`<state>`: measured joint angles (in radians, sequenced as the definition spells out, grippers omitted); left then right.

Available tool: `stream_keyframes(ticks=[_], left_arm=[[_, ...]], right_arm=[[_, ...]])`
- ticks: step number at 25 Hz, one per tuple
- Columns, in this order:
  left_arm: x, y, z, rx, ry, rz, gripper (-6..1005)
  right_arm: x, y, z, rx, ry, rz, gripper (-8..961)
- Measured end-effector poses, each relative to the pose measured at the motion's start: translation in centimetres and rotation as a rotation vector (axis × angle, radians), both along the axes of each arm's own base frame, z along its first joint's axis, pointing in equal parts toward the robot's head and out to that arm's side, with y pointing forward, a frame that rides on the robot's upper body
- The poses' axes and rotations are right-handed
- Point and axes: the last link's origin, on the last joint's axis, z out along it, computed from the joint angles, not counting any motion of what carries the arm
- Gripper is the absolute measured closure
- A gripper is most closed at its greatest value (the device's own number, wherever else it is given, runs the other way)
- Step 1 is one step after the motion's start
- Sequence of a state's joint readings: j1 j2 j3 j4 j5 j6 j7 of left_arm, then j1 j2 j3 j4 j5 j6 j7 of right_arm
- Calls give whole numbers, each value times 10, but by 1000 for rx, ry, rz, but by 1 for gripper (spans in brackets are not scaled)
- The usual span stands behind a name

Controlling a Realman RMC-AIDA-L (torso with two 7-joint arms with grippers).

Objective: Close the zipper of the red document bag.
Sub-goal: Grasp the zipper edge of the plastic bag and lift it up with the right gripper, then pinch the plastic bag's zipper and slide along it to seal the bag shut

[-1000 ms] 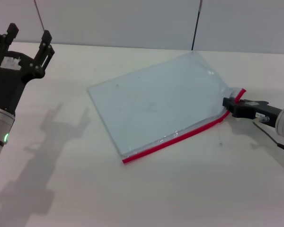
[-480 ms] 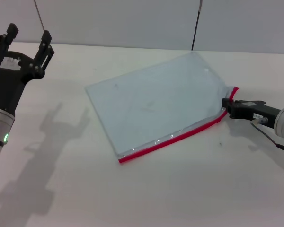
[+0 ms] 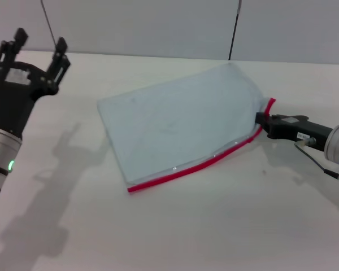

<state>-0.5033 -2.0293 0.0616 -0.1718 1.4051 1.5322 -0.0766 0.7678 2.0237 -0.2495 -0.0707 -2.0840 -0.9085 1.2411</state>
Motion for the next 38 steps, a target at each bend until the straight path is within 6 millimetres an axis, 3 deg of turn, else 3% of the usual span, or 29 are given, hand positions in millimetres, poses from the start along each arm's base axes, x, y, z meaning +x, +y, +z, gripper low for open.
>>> stream_keyframes(ticks=[5, 10, 15, 38], left_arm=[[16, -1, -23, -122, 114, -105, 219], [37, -5, -60, -233, 299, -208, 218], [49, -9, -77, -296, 363, -278, 219], [53, -6, -85, -321, 404, -282, 228]], right_arm=[[-15, -1, 2, -5, 76, 60, 942], [-36, 3, 2, 2, 141, 132, 941], [-50, 5, -1, -6, 176, 166, 941], [-92, -2, -18, -79, 274, 287, 942]])
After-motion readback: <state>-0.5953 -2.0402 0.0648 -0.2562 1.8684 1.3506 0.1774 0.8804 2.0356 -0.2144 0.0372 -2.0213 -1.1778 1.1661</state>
